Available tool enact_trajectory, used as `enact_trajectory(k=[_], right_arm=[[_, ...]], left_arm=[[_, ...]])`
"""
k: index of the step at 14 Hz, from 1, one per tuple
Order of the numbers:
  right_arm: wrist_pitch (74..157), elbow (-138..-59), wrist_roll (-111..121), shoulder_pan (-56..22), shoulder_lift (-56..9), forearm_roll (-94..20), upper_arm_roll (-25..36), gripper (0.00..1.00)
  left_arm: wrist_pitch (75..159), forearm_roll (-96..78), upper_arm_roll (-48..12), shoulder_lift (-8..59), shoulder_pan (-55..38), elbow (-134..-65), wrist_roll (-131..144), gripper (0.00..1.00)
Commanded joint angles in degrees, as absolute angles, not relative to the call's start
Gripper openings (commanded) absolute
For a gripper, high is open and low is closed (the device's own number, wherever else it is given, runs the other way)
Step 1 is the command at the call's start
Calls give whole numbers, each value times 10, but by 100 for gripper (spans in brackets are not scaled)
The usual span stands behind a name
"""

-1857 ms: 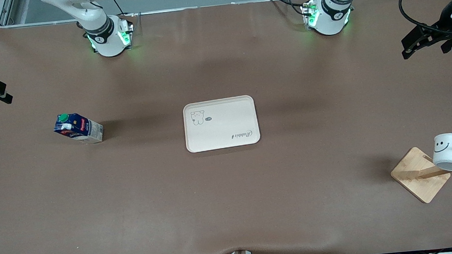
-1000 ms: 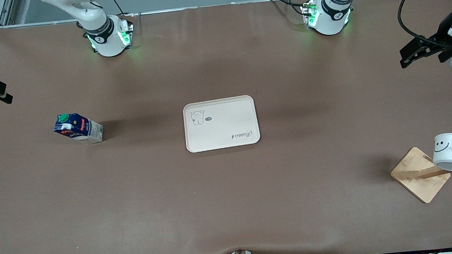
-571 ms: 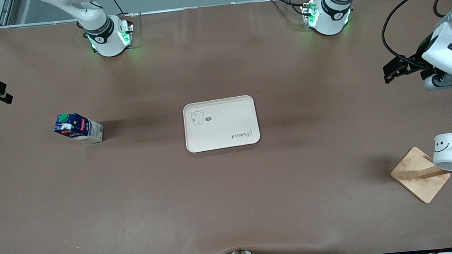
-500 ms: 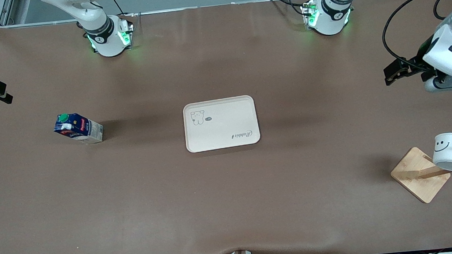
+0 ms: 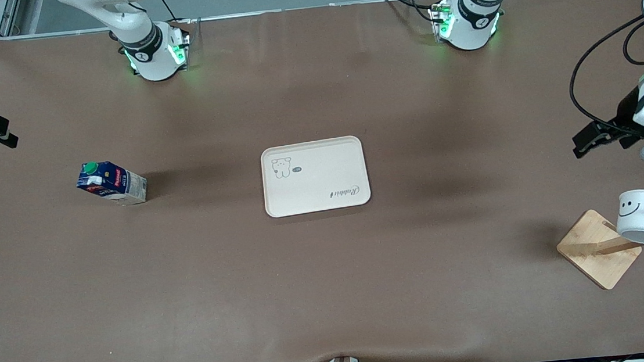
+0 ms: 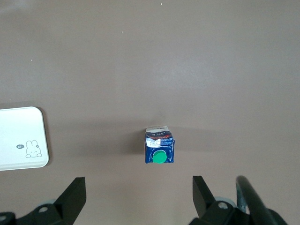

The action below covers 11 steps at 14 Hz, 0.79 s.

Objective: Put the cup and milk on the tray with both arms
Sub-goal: 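Move the left gripper toward the white mug on the wooden stand, then grasp the white mug and lift it off the wooden stand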

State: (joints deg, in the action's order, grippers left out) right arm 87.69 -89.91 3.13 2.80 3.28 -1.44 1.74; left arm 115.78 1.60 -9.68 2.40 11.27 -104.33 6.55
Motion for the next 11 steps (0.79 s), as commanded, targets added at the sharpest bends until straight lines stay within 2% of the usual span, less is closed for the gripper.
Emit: enact_trajectory(k=[1,6,11], right_arm=[[869,-888,27,33,28,-8,14,100],[868,-888,27,33,28,-9,14,100],[869,-888,27,33,27,-9,14,100]], left_arm=[[1242,25,-101,7,147,-1105,62,100],[1373,25,-101,21,184,-1154,61,100],[1455,25,-101,71,200,-1154,44,100]])
